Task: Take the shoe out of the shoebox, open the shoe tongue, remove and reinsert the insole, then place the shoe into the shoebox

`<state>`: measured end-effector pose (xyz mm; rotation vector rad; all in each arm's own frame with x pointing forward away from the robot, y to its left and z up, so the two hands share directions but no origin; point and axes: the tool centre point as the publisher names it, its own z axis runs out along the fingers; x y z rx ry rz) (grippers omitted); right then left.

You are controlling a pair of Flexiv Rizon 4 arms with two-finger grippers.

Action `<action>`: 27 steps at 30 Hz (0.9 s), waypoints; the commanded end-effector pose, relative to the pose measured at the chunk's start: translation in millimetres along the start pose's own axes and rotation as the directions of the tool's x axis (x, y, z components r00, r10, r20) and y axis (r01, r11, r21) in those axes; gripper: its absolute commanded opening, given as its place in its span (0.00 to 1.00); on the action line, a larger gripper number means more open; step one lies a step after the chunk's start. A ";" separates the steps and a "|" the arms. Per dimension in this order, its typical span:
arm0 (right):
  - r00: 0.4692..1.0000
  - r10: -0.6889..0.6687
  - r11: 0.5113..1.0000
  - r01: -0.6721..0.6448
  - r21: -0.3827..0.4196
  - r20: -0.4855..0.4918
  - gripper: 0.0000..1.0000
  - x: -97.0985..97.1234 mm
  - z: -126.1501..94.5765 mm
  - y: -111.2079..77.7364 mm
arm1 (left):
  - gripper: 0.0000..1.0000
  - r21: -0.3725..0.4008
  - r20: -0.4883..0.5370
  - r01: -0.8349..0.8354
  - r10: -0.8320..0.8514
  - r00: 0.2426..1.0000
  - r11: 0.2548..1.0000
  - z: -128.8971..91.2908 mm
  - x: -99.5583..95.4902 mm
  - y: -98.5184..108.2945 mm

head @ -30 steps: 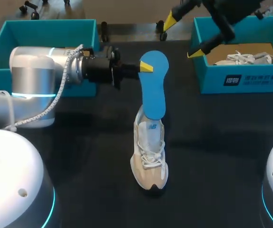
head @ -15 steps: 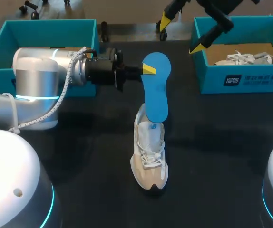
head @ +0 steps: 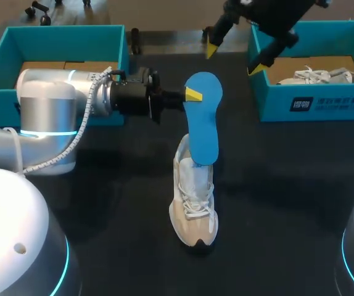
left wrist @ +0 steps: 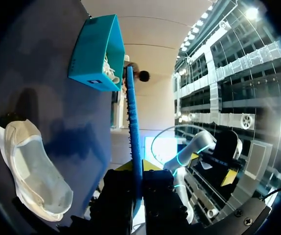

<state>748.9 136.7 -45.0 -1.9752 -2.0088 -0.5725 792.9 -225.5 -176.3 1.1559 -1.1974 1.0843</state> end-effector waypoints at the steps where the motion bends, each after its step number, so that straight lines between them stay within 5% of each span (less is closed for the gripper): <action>1: 0.998 -0.014 1.000 0.013 0.023 0.064 1.00 9.4 8.1 10.9 | 0.00 0.003 0.002 -0.001 0.001 1.000 1.000 0.2 0.2 1.5; 12: 0.956 -0.151 0.979 0.180 -0.097 0.252 1.00 25.6 20.3 7.2 | 0.00 0.003 0.002 -0.001 0.001 1.000 1.000 0.2 0.2 1.5; 27: 0.927 -0.165 0.984 0.177 -0.008 0.338 1.00 33.9 59.5 5.6 | 0.00 0.003 0.002 -0.001 0.001 1.000 1.000 0.2 0.2 1.5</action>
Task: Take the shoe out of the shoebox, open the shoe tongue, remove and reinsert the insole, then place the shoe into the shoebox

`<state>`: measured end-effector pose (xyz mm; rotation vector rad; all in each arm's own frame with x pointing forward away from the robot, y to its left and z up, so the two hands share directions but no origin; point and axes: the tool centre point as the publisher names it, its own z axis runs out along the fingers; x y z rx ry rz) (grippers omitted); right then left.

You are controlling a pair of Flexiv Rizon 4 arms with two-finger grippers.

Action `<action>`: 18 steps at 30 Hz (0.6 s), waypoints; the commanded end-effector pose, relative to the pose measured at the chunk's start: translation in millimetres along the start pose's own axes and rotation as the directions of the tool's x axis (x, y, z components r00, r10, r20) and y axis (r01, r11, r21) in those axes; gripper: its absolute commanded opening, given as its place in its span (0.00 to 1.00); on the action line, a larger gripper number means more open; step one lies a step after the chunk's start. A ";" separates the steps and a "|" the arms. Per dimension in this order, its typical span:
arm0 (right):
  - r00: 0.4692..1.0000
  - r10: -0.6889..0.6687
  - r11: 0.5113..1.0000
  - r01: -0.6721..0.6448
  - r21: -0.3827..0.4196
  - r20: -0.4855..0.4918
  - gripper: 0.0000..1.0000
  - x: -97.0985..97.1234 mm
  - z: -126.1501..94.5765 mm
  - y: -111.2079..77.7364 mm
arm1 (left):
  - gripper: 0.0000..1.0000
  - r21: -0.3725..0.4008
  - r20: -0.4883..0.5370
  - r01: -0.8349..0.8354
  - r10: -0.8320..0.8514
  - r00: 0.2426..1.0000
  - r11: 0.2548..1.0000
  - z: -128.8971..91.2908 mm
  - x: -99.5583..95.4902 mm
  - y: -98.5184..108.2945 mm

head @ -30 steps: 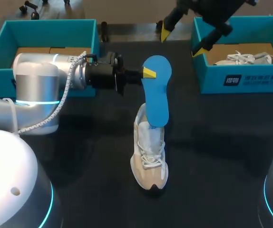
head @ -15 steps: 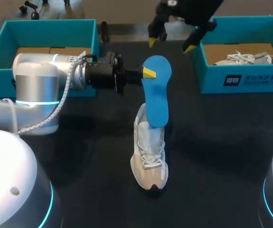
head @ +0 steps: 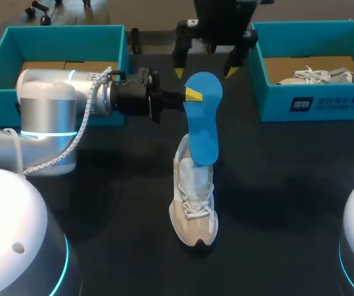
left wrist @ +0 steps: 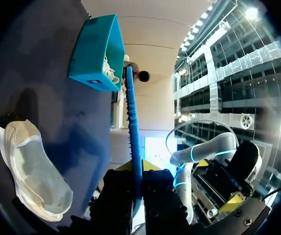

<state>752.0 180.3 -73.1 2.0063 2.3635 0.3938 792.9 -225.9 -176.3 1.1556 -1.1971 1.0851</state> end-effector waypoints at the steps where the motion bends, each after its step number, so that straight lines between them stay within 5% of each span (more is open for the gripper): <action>1: 0.999 -0.002 1.000 0.001 0.020 0.037 1.00 11.1 13.2 5.7 | 0.00 0.003 0.003 0.000 0.000 1.000 1.000 -0.2 0.2 1.5; 18: 0.999 -0.002 1.000 0.001 0.020 0.037 1.00 11.1 13.2 5.7 | 0.00 0.003 0.003 0.000 0.000 1.000 1.000 -0.2 0.2 1.5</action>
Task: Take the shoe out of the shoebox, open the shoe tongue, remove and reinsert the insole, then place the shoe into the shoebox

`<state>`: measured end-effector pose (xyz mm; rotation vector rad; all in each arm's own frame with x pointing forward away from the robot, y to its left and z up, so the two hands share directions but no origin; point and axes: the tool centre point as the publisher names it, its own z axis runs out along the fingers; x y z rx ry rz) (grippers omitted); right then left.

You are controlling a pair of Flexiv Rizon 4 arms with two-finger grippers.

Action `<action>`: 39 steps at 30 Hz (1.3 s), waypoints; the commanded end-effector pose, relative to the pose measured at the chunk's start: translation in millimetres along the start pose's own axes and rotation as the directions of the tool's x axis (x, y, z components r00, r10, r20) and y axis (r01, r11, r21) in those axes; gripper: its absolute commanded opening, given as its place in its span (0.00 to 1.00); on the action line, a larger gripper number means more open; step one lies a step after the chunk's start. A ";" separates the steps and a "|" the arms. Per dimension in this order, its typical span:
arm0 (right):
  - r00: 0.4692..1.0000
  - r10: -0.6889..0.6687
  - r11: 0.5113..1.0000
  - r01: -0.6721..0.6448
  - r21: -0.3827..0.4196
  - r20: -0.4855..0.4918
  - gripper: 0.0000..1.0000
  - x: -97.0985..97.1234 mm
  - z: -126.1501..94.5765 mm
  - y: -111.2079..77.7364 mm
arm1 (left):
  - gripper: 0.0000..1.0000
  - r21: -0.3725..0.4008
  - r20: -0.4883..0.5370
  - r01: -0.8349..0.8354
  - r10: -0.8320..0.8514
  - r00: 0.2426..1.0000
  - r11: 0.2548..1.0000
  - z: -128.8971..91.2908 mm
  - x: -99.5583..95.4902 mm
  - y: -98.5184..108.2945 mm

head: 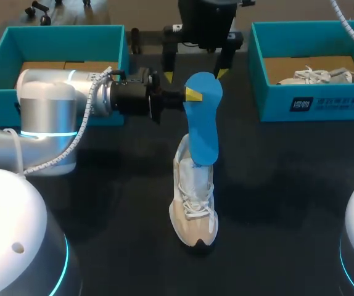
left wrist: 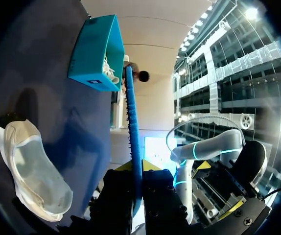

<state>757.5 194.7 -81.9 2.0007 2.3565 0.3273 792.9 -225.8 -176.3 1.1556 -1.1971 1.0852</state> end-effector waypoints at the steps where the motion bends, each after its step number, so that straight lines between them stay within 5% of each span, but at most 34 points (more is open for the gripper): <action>1: 1.000 0.001 1.000 -0.001 -0.001 -0.002 1.00 -0.6 1.2 0.0 | 0.00 0.003 0.003 0.000 0.000 1.000 1.000 -0.1 0.2 1.5; 5: 1.000 0.001 1.000 -0.001 -0.001 -0.002 1.00 -0.6 1.2 0.0 | 0.00 0.003 0.003 0.000 0.000 1.000 1.000 -0.1 0.2 1.5; 17: 0.993 -0.094 0.994 0.098 0.040 -0.073 1.00 -38.4 -11.5 -10.5 | 0.00 0.003 0.003 0.000 0.000 1.000 1.000 -0.1 0.2 1.5; 23: 0.990 -0.067 0.998 0.068 0.000 -0.126 1.00 -54.3 -20.9 -14.0 | 0.00 0.003 0.003 0.000 0.000 1.000 1.000 -0.1 0.2 1.5; 39: 0.895 -0.039 0.999 0.032 -0.024 -0.445 1.00 -98.6 -28.9 -11.8 | 0.00 0.003 0.003 0.000 0.000 1.000 1.000 -0.1 0.2 1.5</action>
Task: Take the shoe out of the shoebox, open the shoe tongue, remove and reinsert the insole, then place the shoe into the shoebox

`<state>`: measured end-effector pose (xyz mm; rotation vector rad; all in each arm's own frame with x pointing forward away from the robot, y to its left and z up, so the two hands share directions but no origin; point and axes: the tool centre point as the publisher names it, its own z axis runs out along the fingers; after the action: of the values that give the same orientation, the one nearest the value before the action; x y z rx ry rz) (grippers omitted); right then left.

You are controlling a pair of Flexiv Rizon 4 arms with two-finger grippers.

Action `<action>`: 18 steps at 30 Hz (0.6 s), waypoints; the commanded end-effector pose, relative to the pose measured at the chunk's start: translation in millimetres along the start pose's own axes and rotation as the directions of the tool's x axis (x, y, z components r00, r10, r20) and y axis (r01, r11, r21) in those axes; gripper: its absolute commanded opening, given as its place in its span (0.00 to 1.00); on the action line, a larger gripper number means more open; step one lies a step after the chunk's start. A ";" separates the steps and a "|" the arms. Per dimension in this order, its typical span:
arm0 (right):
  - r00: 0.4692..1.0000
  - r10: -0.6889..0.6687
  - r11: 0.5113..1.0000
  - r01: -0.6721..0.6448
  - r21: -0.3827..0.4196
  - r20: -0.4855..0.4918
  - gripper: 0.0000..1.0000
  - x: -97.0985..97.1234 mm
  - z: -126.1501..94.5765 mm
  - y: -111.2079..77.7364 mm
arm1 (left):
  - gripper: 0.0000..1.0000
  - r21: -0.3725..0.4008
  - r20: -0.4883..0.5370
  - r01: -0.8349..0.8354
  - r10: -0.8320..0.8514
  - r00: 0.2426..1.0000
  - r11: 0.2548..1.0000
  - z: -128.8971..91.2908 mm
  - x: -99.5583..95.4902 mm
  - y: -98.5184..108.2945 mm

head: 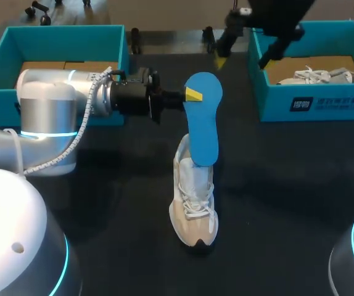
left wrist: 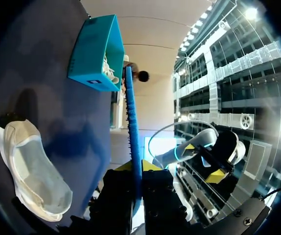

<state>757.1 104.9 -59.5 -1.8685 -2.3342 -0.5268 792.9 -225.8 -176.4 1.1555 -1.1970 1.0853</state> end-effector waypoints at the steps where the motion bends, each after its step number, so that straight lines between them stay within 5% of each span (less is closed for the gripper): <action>1: 0.961 0.006 1.000 -0.007 -0.003 -0.278 1.00 -15.6 3.7 -2.4 | 0.00 0.003 0.003 0.000 0.000 1.000 1.000 -0.1 0.3 1.5; 9: 0.881 0.029 0.998 -0.053 -0.037 -0.472 1.00 -22.2 16.4 -2.9 | 0.00 0.003 0.003 0.000 0.000 1.000 1.000 -0.1 0.3 1.5; 18: 0.812 0.050 0.996 -0.081 -0.028 -0.581 1.00 -26.8 38.6 -11.8 | 0.00 0.003 0.003 0.000 0.000 1.000 1.000 -0.1 0.3 1.5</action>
<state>762.5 92.0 -93.9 -1.7070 -2.0520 -0.7933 792.9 -225.8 -176.4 1.1555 -1.1969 1.0853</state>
